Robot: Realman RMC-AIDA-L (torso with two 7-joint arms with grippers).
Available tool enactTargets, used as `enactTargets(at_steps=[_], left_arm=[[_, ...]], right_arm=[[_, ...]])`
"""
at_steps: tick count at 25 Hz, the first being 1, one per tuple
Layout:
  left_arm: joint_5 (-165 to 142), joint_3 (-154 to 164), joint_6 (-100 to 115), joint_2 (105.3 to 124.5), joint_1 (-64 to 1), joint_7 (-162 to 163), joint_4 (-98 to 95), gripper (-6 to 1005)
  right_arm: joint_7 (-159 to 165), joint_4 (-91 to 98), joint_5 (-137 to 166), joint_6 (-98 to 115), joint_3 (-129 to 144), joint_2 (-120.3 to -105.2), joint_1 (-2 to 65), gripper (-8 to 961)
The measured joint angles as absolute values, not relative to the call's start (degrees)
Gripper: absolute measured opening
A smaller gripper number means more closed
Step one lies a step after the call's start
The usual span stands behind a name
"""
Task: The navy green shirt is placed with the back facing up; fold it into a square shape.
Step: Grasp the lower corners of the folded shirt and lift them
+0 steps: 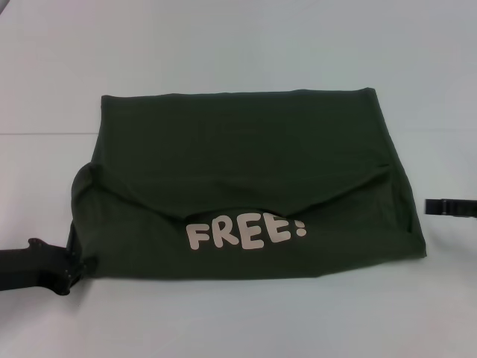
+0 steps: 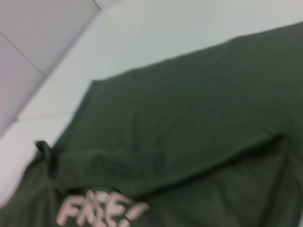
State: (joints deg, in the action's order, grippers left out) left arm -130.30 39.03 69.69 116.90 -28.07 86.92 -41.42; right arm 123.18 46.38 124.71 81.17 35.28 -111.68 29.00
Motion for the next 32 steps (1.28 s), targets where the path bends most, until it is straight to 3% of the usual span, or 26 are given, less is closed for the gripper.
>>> enactTargets(at_steps=[5, 7, 14, 21, 32], left_arm=[[-130.28, 38.98, 69.71, 117.05, -28.14, 86.84, -42.04, 42], [-130.28, 38.99, 69.71, 117.07, -28.18, 86.84, -42.09, 42], [-130.33, 38.98, 69.69, 117.02, -28.30, 86.83, -42.13, 42], [-130.50, 38.74, 69.55, 116.89, -28.16, 86.74, -42.11, 43], [-130.63, 38.67, 69.15, 117.04, -27.86, 86.74, -42.17, 42]], right_arm=[[138.63, 52.34, 136.79, 85.71, 36.94, -109.06, 33.66, 920], [141.80, 52.11, 140.94, 86.68, 37.33, -108.75, 35.97, 920], [148.79, 46.71, 151.44, 83.28, 42.06, -110.74, 42.73, 916], [148.93, 45.17, 151.95, 79.71, 44.27, -113.04, 44.08, 912], [148.69, 42.62, 151.57, 76.52, 44.32, -114.24, 44.34, 886]])
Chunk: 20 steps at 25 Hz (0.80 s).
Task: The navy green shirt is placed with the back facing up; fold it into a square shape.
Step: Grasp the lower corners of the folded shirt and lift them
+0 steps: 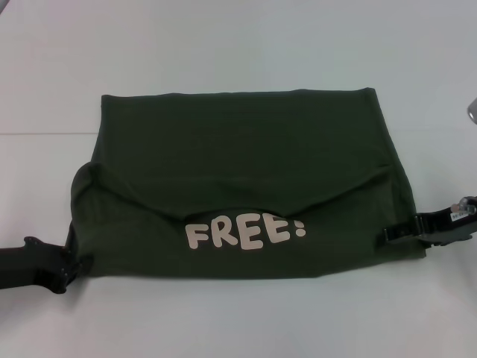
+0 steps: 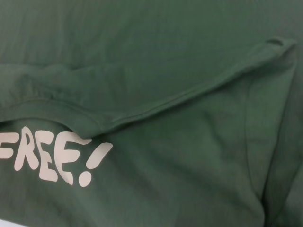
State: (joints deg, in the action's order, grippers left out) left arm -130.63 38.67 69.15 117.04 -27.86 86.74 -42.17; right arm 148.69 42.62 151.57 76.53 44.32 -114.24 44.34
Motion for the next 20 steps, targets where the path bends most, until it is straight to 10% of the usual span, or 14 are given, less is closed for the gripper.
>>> enactTargets(at_steps=[20], left_arm=[[-130.69, 38.57, 68.97, 117.26, -28.03, 86.23, -42.45, 42]], right_arm=[[148.00, 39.65, 148.25, 74.01, 44.34, -114.75, 43.66, 840]])
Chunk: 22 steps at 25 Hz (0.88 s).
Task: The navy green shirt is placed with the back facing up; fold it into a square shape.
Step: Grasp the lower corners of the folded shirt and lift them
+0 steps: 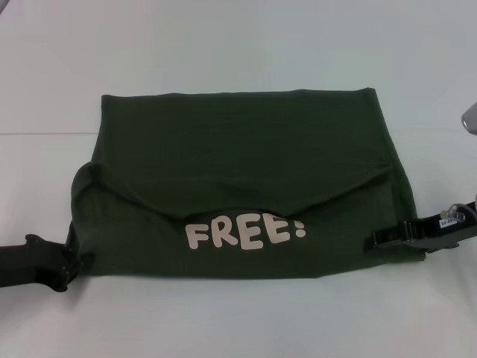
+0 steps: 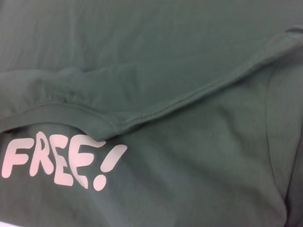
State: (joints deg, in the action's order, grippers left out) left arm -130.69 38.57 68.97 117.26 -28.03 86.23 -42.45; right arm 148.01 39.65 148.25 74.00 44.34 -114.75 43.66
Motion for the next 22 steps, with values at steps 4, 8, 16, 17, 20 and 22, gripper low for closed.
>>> enactTargets(at_steps=[4, 8, 16, 17, 20, 22], left_arm=[[-130.36, 38.58, 68.97, 117.20, -27.95, 86.22, -42.49, 43], [-130.30, 38.58, 69.04, 117.17, -27.92, 86.22, -42.54, 43], [-130.28, 38.58, 69.13, 117.11, -27.99, 86.32, -42.54, 43], [-130.28, 38.58, 69.13, 117.09, -27.99, 86.34, -42.54, 43], [-130.28, 38.58, 69.12, 117.05, -27.99, 86.33, -42.54, 43], [-130.27, 38.58, 69.12, 117.05, -27.98, 86.33, -42.54, 43]], right_arm=[[147.93, 39.94, 148.23, 73.57, 44.02, -114.67, 43.34, 831], [147.42, 40.69, 148.18, 73.29, 43.83, -114.73, 43.00, 821], [147.39, 40.74, 148.18, 73.23, 43.77, -114.78, 42.97, 519], [147.39, 40.75, 148.18, 73.22, 43.77, -114.78, 42.97, 470], [147.39, 40.77, 148.18, 73.19, 43.70, -114.74, 42.97, 321], [147.39, 40.78, 148.18, 73.19, 43.68, -114.72, 42.97, 270]])
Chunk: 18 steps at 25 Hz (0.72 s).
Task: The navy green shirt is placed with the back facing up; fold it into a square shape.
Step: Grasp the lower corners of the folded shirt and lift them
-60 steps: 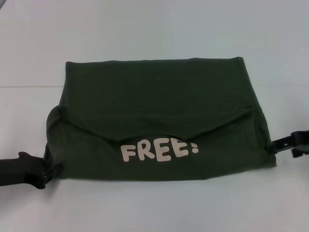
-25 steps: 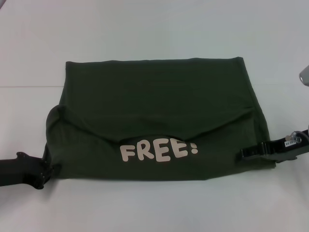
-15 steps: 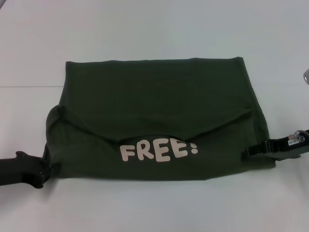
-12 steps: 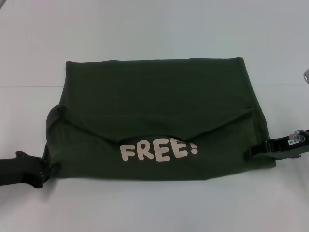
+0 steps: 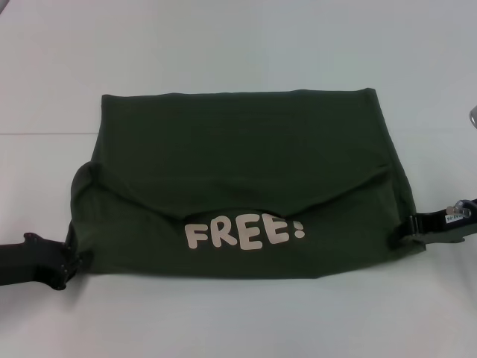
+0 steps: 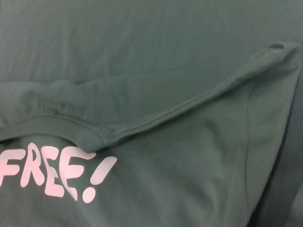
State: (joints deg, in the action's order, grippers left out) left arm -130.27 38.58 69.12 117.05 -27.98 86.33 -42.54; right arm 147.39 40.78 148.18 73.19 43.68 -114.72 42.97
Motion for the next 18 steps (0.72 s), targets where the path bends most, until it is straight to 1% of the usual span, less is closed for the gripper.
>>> enactTargets(at_steps=[6, 9, 12, 18], left_arm=[[-130.41, 38.58, 69.32, 117.03, -28.10, 86.57, -42.56, 43], [-130.35, 38.58, 69.87, 116.81, -28.14, 87.04, -42.64, 43], [-130.59, 38.76, 71.82, 116.20, -28.20, 88.82, -43.06, 43], [-131.07, 38.71, 80.72, 113.74, -28.12, 95.17, -46.39, 42]], right_arm=[[147.37, 40.78, 148.18, 73.20, 43.32, -114.46, 42.93, 115], [147.09, 40.78, 148.18, 73.33, 43.08, -114.21, 42.71, 73], [146.47, 40.78, 147.91, 74.42, 42.97, -113.72, 42.45, 30], [143.99, 40.79, 147.40, 80.29, 42.38, -112.04, 41.65, 30]])
